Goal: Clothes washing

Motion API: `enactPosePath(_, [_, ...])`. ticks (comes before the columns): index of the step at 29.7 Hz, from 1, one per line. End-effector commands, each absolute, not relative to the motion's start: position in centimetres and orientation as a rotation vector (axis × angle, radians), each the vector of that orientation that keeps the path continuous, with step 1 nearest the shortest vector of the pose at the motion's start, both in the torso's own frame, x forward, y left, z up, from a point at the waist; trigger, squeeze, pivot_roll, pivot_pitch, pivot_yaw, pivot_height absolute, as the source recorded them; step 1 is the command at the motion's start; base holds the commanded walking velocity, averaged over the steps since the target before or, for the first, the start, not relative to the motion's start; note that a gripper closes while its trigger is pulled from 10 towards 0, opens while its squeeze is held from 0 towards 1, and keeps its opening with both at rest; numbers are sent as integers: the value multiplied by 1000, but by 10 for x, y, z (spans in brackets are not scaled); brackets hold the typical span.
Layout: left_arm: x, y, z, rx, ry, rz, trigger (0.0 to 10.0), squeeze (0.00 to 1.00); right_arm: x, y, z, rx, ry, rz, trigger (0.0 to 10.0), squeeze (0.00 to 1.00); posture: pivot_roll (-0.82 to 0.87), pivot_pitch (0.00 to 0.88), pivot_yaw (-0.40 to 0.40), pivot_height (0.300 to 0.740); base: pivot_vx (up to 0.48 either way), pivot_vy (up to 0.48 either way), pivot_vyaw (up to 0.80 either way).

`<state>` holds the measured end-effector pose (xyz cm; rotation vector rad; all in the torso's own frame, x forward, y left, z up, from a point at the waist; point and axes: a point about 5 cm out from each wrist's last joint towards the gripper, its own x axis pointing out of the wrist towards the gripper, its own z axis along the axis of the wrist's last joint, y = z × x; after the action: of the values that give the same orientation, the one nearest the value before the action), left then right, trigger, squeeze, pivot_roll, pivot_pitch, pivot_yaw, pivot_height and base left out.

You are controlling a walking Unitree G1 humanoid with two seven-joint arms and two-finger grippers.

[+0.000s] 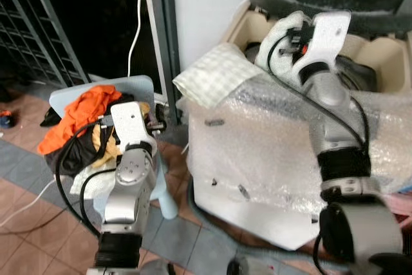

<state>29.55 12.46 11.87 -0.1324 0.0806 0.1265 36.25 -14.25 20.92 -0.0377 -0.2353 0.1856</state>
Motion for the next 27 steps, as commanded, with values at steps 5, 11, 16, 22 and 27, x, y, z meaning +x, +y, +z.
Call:
enactPosePath(5, [292, 117, 113, -147, 114, 114, 10000, 0, 331, -89, 198, -85, -193, 513, 10000, 1000, -54, 0, 27, 740, 0, 0, 0])
enactPosePath(11, [292, 115, 113, -147, 117, 107, 10000, 0, 318, -65, 176, -177, -90, 626, 10000, 1000, -53, 0, 27, 740, 0, 0, 0])
enactPosePath(16, [292, 113, 113, -138, 117, 99, 10000, 0, 323, -55, 158, -296, 26, 612, 10000, 843, -43, 0, 21, 740, 0, 0, 0])
enactPosePath(22, [290, 110, 116, -137, 101, 84, 10000, 0, 339, -77, 145, -298, 158, 430, 10000, 816, -39, 1, 15, 740, 0, 0, 0])
enactPosePath(27, [290, 109, 115, -138, 107, 83, 10000, 0, 351, -103, 144, -230, 206, 257, 10000, 804, -41, 5, 16, 740, 0, 0, 0])
